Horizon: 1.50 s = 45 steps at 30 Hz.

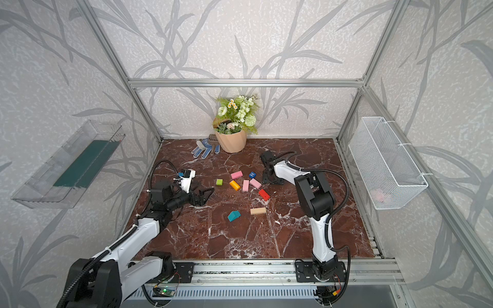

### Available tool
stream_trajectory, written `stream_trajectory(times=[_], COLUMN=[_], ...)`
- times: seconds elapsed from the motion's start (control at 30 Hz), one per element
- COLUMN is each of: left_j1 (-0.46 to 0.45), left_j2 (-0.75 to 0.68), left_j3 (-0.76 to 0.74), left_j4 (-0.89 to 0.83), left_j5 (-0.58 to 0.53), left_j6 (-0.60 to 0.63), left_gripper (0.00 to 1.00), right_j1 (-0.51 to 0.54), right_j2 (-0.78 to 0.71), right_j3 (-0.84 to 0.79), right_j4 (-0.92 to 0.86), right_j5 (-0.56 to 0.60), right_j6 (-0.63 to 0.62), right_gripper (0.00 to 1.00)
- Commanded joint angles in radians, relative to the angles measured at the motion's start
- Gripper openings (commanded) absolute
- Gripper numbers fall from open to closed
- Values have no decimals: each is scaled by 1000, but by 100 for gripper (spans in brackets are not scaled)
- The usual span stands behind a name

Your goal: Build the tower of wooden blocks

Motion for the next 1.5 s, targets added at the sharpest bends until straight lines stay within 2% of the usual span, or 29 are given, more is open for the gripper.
stream_trajectory(times=[0.0,0.13,0.37,0.5,0.63,0.73,1.0,1.47], left_j1=[-2,-2,-3,-3,-3,-3,-6,-10], left_j2=[0,-1,-2,-1,-1,-1,-3,-3], left_j3=[7,8,7,7,7,7,7,9], left_j4=[2,2,2,0,0,0,-1,-7], left_j5=[0,-3,-8,-9,-12,-13,-16,-30], left_j6=[23,24,23,24,22,22,24,25], left_gripper=[99,99,99,99,99,99,99,99], right_j1=[25,26,26,26,23,5,-83,-138], right_j2=[-14,18,56,34,-6,-15,-14,103], right_j3=[-5,40,102,98,70,61,23,160], right_j4=[-25,-40,-64,-79,-85,-105,-84,-138], right_j5=[-35,-55,-53,-29,15,42,9,-11], right_j6=[1,4,-1,-10,-25,-40,-74,-82], right_gripper=[60,54,53,61,74,79,81,83])
